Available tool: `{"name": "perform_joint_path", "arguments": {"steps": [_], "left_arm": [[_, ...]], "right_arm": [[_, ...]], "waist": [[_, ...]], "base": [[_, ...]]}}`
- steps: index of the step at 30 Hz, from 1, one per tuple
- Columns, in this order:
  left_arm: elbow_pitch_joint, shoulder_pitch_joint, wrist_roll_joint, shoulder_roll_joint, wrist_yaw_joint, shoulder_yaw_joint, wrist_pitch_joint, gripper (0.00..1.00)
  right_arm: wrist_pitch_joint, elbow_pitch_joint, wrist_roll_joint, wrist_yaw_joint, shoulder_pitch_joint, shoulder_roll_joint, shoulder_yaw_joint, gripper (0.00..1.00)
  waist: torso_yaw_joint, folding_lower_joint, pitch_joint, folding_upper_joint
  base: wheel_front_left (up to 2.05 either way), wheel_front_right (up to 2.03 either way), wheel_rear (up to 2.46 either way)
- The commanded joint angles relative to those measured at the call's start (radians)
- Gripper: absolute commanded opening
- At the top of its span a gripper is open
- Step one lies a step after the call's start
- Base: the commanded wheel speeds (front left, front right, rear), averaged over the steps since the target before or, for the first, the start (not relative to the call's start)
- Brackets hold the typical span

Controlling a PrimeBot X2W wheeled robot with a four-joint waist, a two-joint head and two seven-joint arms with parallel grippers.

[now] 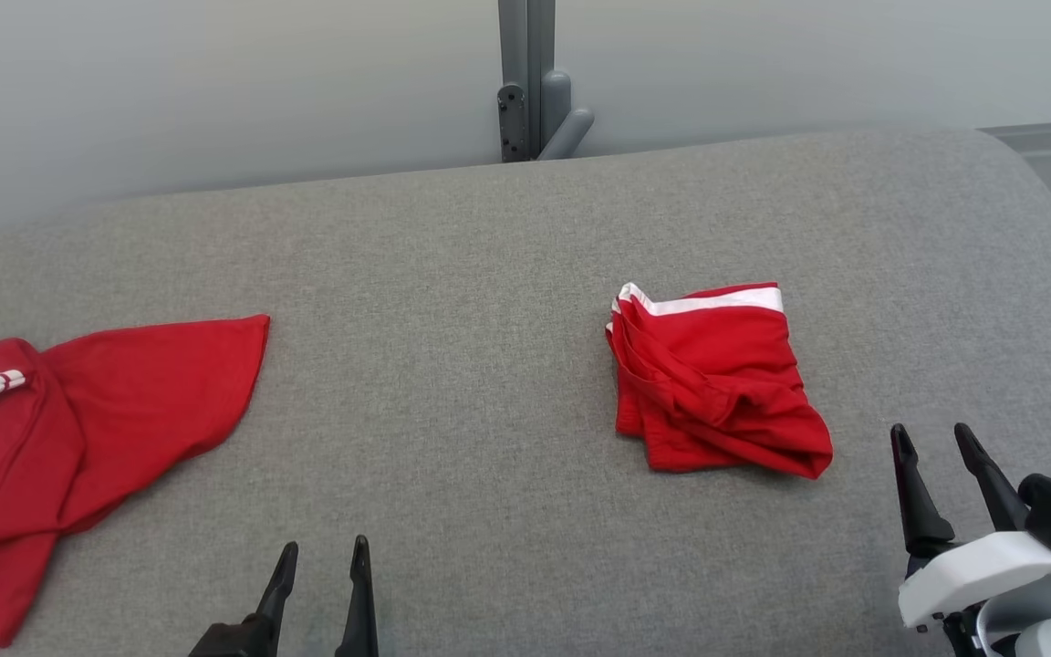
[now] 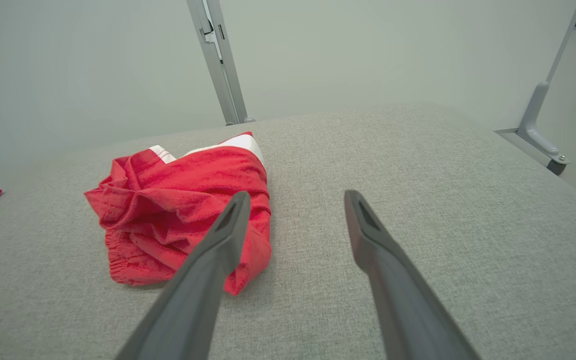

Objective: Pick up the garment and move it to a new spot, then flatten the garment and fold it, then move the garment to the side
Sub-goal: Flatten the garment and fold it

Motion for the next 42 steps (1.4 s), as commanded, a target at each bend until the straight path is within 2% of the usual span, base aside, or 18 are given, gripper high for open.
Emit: {"name": "perform_joint_path", "arguments": {"steps": [1,2,3,9,14,22,29,42], "left_arm": [[0.0,0.018,0.005,-0.002,-0.003,0.005,-0.003,1.0],[0.001,0.023,0.009,-0.004,-0.005,0.006,-0.003,1.0],[0.002,0.026,0.012,-0.005,-0.007,0.006,-0.003,1.0],[-0.007,0.013,0.028,-0.016,-0.015,0.022,-0.003,1.0],[-0.002,-0.037,0.05,-0.018,-0.022,0.026,-0.003,1.0],[0.03,-0.095,0.062,-0.031,-0.036,0.029,-0.002,1.0],[0.057,-0.114,0.073,-0.051,-0.051,0.033,-0.002,1.0],[0.078,-0.091,0.092,-0.071,-0.064,0.051,-0.002,1.0]], "right_arm": [[-0.018,0.02,-0.02,0.0,0.009,0.002,-0.015,0.61],[-0.025,0.04,-0.029,0.0,0.01,0.007,-0.023,0.28],[-0.026,0.062,-0.031,0.0,0.008,0.015,-0.027,0.0],[-0.015,0.133,-0.035,0.0,-0.093,-0.004,-0.017,0.0],[-0.008,0.214,-0.052,0.0,-0.259,-0.035,0.009,0.0],[-0.052,0.408,-0.064,0.0,-0.424,-0.073,0.155,0.0],[-0.076,0.526,-0.035,0.0,-0.453,-0.051,0.294,0.0],[-0.098,0.528,0.014,0.0,-0.426,0.011,0.474,0.0]], "waist": [[0.006,0.0,-0.022,0.0041],[0.01,0.0,-0.028,0.0041],[0.014,0.0,-0.031,0.0041],[0.041,0.0,-0.007,0.0041],[0.063,0.0,0.075,0.0041],[0.099,0.0,0.144,0.0041],[0.116,0.0,0.153,0.0041],[0.109,0.0,0.13,0.0041]], "base": [[0.0,0.0,0.0],[0.0,0.0,0.0],[0.0,0.0,0.0],[0.0,0.0,0.0],[0.0,0.0,0.0],[0.0,0.0,0.0],[0.0,0.0,0.0],[0.0,0.0,0.0]]}}
